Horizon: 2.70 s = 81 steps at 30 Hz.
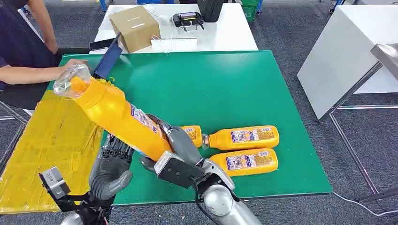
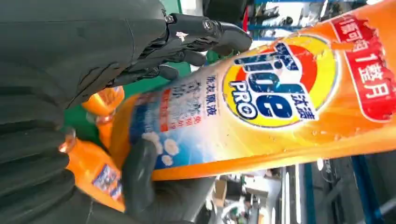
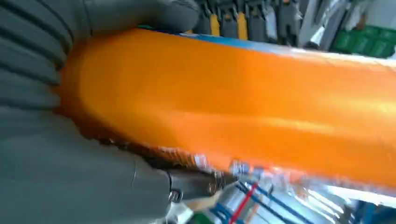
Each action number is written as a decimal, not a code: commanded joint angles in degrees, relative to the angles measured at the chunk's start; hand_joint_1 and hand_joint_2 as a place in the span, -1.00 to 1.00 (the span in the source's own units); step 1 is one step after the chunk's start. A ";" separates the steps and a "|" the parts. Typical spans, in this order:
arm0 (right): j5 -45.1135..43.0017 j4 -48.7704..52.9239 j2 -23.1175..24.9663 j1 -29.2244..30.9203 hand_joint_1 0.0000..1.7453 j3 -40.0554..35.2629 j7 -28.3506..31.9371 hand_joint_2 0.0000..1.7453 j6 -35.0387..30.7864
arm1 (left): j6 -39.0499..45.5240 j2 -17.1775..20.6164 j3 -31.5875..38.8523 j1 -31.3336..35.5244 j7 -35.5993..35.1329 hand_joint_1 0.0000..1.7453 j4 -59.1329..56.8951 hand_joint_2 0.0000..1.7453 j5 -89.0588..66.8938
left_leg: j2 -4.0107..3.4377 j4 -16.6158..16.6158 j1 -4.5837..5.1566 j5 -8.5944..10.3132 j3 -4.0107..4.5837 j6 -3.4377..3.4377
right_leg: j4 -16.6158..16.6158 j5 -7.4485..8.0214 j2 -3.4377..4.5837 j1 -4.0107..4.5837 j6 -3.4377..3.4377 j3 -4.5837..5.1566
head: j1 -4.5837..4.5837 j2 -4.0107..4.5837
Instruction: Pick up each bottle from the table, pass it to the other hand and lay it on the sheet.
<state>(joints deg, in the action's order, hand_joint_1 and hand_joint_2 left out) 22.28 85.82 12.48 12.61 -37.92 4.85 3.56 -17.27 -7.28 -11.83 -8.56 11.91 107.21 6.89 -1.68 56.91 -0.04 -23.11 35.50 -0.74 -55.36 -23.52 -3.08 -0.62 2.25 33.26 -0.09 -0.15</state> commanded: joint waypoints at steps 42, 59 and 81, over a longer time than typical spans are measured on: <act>10.61 -10.47 -5.40 0.32 1.00 -11.35 -5.75 1.00 -4.66 | 5.20 0.69 0.75 4.87 4.61 1.00 -0.89 1.00 -8.60 | 0.30 -0.02 -0.07 -0.04 -0.13 0.04 | 0.10 -0.12 -0.05 0.03 -0.07 -0.04 | -0.02 0.00; 19.99 -4.62 -4.71 -1.72 -0.12 -6.87 -8.41 1.00 -7.00 | 6.80 0.10 2.55 4.32 4.52 1.00 0.66 1.00 -12.17 | 0.11 -0.02 -0.03 -0.03 0.02 0.03 | 0.06 -0.05 0.10 0.01 -0.06 0.10 | 0.00 0.00; 4.70 -18.59 -10.29 15.45 -1.00 3.37 -18.16 -1.00 -6.54 | 42.80 17.58 6.27 17.81 -12.59 1.00 -21.23 1.00 -48.17 | 0.16 -0.02 -0.05 -0.09 -0.11 0.04 | 0.06 -0.11 0.15 0.00 -0.07 -0.05 | -0.02 0.00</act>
<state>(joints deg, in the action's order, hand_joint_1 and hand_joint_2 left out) 42.12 82.58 9.99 10.35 -46.21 -3.19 -3.76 -10.62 -7.30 -9.16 -6.49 16.66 108.74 -5.27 -1.77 56.92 -0.03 -23.11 35.64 -0.73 -55.36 -23.52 -3.01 -0.63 2.24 33.52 -0.11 -0.15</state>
